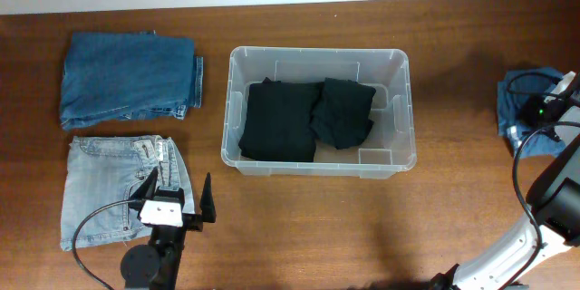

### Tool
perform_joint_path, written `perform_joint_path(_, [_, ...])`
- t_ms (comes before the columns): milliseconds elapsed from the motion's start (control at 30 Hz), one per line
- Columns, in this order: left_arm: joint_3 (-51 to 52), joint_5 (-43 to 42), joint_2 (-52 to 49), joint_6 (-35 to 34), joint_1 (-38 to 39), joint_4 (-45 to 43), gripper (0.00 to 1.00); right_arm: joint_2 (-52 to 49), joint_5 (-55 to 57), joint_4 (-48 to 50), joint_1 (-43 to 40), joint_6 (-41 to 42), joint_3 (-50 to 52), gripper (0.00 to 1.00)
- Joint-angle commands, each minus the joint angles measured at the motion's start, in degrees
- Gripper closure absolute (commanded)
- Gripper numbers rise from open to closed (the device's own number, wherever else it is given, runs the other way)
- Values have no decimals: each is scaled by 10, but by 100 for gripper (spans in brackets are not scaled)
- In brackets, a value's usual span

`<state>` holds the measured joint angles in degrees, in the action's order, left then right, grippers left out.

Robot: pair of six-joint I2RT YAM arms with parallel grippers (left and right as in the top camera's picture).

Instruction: Pack container

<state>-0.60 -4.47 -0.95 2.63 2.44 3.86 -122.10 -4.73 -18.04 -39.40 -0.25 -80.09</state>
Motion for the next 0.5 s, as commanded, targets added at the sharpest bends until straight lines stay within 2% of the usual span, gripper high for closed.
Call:
perform_joint_path(0, [1, -2, 3, 9, -4, 4, 1, -14, 8, -76, 0, 16, 19, 96])
perform_joint_path(267, [1, -2, 3, 9, -4, 4, 1, -3, 7, -204, 0, 158, 19, 96])
perform_joint_path(400, [1, -2, 3, 9, -4, 4, 1, 24, 0, -203, 0, 173, 17, 96])
perform_joint_path(467, [1, -2, 3, 9, -4, 4, 1, 48, -58, -202, 0, 173, 5, 96])
